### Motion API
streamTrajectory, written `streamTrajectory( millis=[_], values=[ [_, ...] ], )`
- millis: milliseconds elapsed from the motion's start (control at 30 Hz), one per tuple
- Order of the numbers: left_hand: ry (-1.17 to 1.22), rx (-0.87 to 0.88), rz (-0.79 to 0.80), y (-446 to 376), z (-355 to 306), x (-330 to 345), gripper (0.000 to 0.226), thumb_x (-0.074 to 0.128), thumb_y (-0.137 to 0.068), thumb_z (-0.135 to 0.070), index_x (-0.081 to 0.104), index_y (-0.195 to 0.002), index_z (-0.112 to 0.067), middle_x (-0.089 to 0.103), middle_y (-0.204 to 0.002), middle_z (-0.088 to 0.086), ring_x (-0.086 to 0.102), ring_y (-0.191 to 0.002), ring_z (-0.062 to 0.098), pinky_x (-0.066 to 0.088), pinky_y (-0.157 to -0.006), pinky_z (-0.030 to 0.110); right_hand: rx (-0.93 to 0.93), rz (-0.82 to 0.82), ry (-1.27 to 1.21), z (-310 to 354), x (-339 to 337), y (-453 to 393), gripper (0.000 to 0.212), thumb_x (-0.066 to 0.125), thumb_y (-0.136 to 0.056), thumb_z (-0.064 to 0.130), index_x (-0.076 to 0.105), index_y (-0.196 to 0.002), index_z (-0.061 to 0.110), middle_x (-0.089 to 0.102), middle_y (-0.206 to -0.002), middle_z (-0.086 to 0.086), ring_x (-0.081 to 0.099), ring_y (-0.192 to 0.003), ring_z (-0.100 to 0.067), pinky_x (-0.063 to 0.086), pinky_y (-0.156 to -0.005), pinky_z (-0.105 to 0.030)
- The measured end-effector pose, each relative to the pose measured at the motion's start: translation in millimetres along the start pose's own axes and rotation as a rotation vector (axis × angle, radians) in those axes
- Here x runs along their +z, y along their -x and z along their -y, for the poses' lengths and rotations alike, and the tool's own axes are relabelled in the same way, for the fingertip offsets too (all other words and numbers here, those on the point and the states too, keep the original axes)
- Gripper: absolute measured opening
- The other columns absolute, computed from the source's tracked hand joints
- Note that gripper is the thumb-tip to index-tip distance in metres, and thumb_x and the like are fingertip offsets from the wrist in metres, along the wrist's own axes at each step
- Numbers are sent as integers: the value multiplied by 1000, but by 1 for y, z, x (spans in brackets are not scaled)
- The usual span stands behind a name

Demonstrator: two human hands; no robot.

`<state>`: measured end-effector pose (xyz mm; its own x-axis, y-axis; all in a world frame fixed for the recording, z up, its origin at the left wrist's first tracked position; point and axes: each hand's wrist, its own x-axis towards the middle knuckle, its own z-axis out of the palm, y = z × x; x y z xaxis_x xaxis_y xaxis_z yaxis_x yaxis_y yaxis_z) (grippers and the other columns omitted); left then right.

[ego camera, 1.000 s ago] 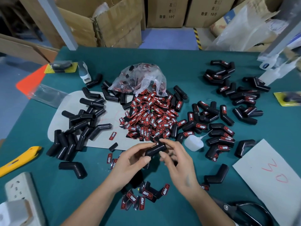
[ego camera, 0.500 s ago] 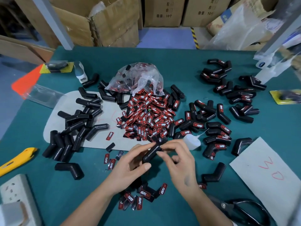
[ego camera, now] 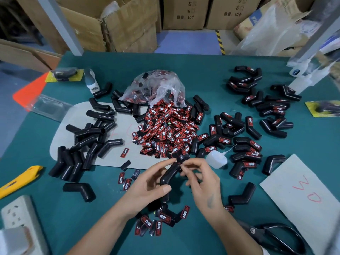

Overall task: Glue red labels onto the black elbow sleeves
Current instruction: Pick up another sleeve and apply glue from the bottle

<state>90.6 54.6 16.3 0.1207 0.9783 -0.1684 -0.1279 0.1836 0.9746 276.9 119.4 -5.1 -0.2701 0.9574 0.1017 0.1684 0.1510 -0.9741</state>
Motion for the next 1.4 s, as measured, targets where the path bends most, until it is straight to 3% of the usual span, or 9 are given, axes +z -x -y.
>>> streamTrajectory(
  millis=[233, 400, 500, 633, 767, 967, 1067, 1233, 1400],
  values=[
    [-68, -8, -80, 2, -2, 6, 64, 81, -81, -33, 61, -138, -52, 58, -135, 21, 54, -111, 16, 46, -97, 27, -457, -79, 396, -8, -4, -1, 7, 66, -102, 20, 70, -106, 15, 75, -101, 6, 71, -93, -9, 62, -76, -30],
    [-127, -21, -116, 4, 3, 7, 67, 84, -78, -36, 59, -138, -54, 60, -122, 19, 55, -99, 19, 52, -94, 34, -585, -114, 634, -5, -4, -5, 9, 63, -102, 19, 70, -102, 13, 73, -94, 5, 69, -85, -9, 52, -73, -16],
    [-54, -6, -95, 5, 6, 7, 65, 83, -80, -33, 61, -139, -47, 60, -105, 3, 54, -86, 12, 51, -80, 24, -596, -110, 717, 0, -1, -4, 2, 55, -102, 19, 55, -105, 19, 69, -90, 4, 61, -81, -9, 42, -63, -20],
    [194, -49, -71, 2, 7, 7, 66, 87, -80, -36, 64, -142, -26, 61, -105, 25, 60, -91, 24, 56, -79, 35, -530, -62, 681, 2, 0, -4, 7, 50, -98, 16, 49, -104, 20, 68, -88, 0, 56, -74, -13, 34, -57, -23],
    [513, -80, -36, 0, 4, 4, 77, 92, -79, -38, 61, -144, -10, 56, -83, 3, 57, -72, 13, 51, -56, 22, -435, -64, 572, 0, -1, -1, 5, 46, -102, 19, 48, -102, 23, 66, -86, 2, 60, -67, -13, 37, -58, -23],
    [597, -76, -39, -2, 4, -3, 74, 91, -80, -38, 64, -143, -13, 57, -87, 1, 55, -71, 11, 50, -56, 19, -616, -378, 310, 2, -31, -6, 35, 41, -113, 41, 61, -93, 21, 65, -85, 7, 62, -85, -8, 51, -72, -35],
    [558, -68, -58, -1, 5, -5, 80, 93, -79, -38, 59, -147, -13, 58, -89, 2, 57, -74, 13, 52, -60, 23, -550, -645, 287, 2, -51, -15, 37, 61, -103, 44, 58, -117, 10, 57, -112, 6, 55, -112, -14, 46, -89, -40],
    [426, -25, -99, -1, 3, -4, 84, 94, -77, -36, 54, -149, -19, 66, -100, -1, 61, -82, 18, 55, -71, 31, 35, -226, 421, -1, -69, -26, 102, 88, -80, 45, 28, -161, 35, 40, -153, 11, 38, -145, -13, 33, -119, -35],
    [349, -13, -139, -2, 1, -3, 88, 100, -67, -38, 59, -144, -26, 62, -108, 4, 62, -86, 20, 54, -76, 32, 84, -28, 699, -13, -65, -27, 46, 72, -96, 14, 54, -137, 25, 55, -134, 7, 55, -121, -25, 33, -104, -37]
  ],
)
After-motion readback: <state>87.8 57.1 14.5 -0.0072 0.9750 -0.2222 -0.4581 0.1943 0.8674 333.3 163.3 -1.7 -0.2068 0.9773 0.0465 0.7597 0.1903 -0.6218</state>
